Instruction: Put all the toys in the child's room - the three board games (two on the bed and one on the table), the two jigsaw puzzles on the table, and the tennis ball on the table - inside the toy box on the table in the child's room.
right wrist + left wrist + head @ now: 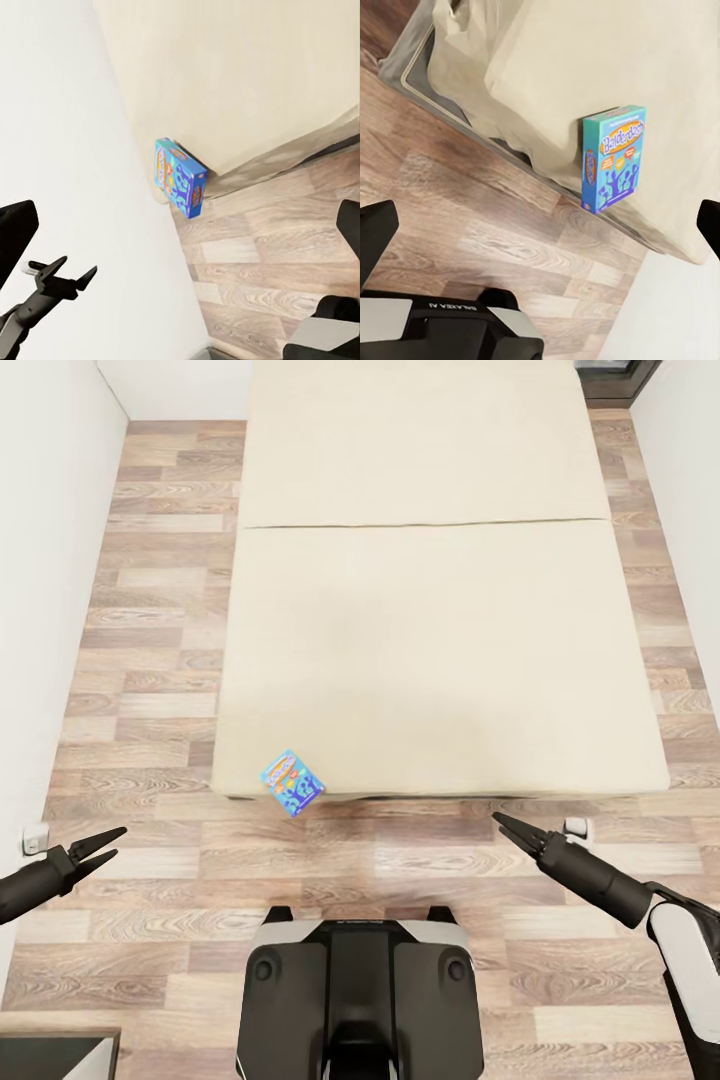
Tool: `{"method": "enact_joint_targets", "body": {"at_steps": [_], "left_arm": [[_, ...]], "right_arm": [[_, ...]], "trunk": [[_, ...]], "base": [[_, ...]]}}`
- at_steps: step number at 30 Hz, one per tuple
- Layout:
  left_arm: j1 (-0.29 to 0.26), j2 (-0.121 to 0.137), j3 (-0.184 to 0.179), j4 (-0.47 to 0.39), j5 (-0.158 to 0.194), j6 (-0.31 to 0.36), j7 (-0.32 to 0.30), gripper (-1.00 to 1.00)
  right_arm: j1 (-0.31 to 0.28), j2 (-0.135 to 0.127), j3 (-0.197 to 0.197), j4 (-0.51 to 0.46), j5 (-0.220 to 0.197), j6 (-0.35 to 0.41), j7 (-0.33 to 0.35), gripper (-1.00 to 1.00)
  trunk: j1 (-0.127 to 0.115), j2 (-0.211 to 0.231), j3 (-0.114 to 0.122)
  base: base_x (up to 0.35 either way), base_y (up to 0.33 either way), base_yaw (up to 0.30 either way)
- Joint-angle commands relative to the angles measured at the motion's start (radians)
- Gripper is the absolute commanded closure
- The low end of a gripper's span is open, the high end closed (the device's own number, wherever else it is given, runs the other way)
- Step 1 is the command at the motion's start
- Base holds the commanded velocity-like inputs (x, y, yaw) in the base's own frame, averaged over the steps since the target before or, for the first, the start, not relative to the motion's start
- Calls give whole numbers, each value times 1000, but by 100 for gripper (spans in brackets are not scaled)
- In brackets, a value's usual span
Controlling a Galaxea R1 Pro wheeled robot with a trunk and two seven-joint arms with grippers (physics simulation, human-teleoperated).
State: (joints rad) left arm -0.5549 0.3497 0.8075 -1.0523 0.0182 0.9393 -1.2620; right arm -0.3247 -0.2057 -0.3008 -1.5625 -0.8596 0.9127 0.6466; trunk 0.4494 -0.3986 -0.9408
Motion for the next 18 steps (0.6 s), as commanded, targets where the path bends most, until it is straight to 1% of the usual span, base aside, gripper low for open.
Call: {"method": "enact_joint_targets", "body": {"at_steps": [1, 3, 4, 5, 6, 9, 13, 18], "left_arm": [[0, 0, 1, 0, 2, 10, -2, -100], [0, 1, 1, 0, 2, 11, -3, -100], [0, 2, 2, 0, 3, 11, -3, -100], [0, 2, 2, 0, 3, 11, -3, -100], [0, 2, 2, 0, 3, 12, -3, -100], [0, 3, 2, 0, 3, 12, -3, -100], [0, 3, 2, 0, 0, 12, -3, -100], [0, 5, 4, 0, -1, 11, -3, -100]], "right_arm": [[-1, 5, 1, 1, 4, 4, 2, -100], [-1, 17, 7, 8, 27, 1, -1, -100], [-1, 24, 9, 15, 53, -4, -2, -100], [-1, 26, 10, 18, 67, -7, -2, -100], [-1, 29, 11, 22, 92, -15, -1, -100], [-1, 34, 12, 30, 123, -32, 1, -100], [-1, 36, 13, 42, 139, -59, 2, -100], [-1, 35, 12, 46, 143, -67, 6, -100]], "trunk": [[1, -1, 1], [1, -1, 4], [1, -1, 5], [1, -1, 7], [1, -1, 8], [1, -1, 13], [1, -1, 20], [1, -1, 28]], "base": [[0, 0, 0], [0, 0, 0], [0, 0, 0], [0, 0, 0], [0, 0, 0], [0, 0, 0], [0, 0, 0], [0, 0, 0]]}}
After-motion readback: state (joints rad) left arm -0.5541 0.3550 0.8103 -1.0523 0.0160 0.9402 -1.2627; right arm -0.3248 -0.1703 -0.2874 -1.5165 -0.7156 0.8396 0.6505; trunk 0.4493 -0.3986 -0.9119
